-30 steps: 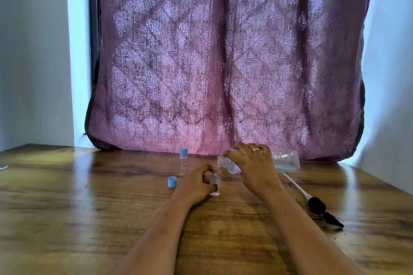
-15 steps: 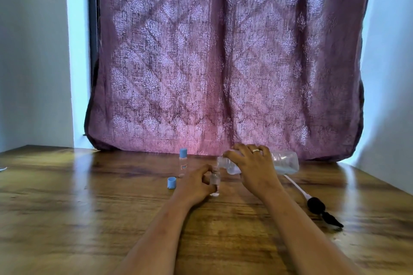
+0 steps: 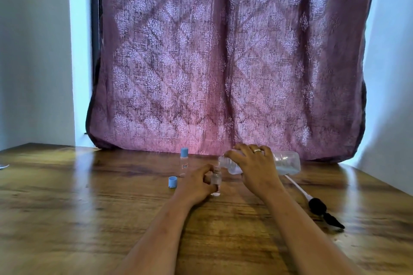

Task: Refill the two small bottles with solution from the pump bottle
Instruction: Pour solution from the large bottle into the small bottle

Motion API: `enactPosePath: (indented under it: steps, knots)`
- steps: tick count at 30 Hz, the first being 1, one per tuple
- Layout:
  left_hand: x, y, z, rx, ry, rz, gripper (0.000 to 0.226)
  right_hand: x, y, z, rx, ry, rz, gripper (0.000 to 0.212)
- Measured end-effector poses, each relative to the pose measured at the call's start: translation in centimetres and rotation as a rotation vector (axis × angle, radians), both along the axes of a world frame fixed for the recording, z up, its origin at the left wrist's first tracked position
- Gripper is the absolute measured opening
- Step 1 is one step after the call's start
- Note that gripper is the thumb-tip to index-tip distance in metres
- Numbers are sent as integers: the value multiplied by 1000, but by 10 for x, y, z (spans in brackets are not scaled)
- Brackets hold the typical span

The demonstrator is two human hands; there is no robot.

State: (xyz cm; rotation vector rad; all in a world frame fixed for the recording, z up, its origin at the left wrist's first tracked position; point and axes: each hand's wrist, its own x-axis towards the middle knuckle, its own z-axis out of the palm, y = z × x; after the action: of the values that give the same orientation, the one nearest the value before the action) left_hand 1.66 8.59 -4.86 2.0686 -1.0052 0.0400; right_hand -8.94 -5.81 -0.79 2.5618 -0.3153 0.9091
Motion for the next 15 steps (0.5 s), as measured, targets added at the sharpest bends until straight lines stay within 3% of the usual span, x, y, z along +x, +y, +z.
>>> enactPosePath:
  steps: [15]
  knots:
    - [-1,0,0,-29,7,-6,44,0,1,1,-12,-14,2,67]
